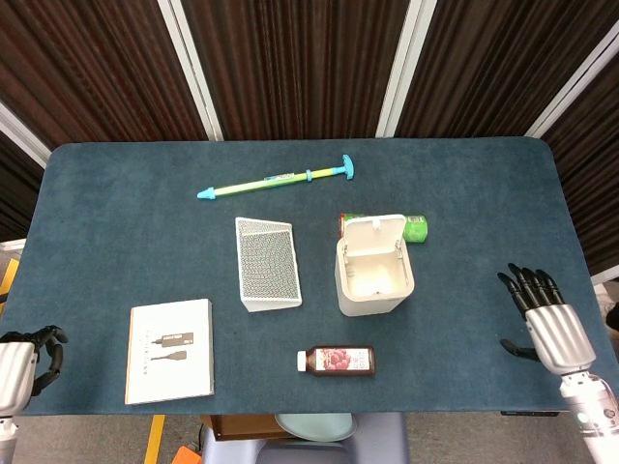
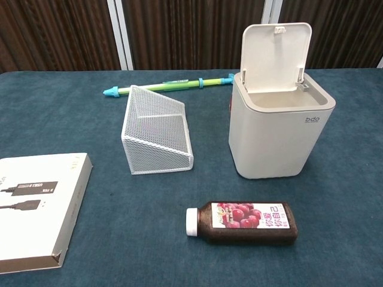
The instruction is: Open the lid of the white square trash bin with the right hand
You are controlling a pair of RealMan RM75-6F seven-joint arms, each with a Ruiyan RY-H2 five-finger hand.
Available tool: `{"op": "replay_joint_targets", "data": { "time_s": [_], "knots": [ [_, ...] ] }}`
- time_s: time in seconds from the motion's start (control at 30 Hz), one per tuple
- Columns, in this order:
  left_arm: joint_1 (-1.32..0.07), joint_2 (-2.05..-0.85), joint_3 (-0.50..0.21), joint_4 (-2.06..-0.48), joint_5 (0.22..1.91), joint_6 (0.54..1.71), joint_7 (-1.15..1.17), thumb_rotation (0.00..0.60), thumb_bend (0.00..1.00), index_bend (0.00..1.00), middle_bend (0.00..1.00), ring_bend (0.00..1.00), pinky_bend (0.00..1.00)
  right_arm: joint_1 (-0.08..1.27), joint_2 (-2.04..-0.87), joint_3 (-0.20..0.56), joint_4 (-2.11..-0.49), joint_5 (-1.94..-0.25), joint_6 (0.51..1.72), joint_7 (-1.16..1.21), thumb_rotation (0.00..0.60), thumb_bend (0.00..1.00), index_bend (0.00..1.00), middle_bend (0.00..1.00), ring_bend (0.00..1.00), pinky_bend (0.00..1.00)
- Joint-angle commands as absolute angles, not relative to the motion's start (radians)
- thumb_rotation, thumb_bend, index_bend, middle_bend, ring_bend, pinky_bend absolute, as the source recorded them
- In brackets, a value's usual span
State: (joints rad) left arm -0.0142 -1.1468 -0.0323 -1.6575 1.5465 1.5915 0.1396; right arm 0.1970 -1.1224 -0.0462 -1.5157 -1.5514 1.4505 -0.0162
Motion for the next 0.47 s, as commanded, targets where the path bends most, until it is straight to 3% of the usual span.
{"op": "replay_joint_targets", "data": {
  "time_s": [0.03, 0.47],
  "knots": [
    [-0.011, -1.154, -0.039, -1.651, 1.543, 1.602, 0.136, 0.600, 0.58, 0.52, 0.62, 0.67, 0.52, 0.188, -1.140, -0.045, -1.511, -1.560, 1.453, -0.035, 0.600, 0.21, 0.09, 0.10, 0.00, 0.11],
    [-0.013, -1.150, -0.033, -1.649, 1.548, 1.592, 0.128, 0.600, 0.58, 0.52, 0.61, 0.66, 0.52, 0.174, -1.145, -0.044, -1.506, -1.597, 1.451, -0.018, 0.600, 0.21, 0.09, 0.10, 0.00, 0.11]
  ]
}}
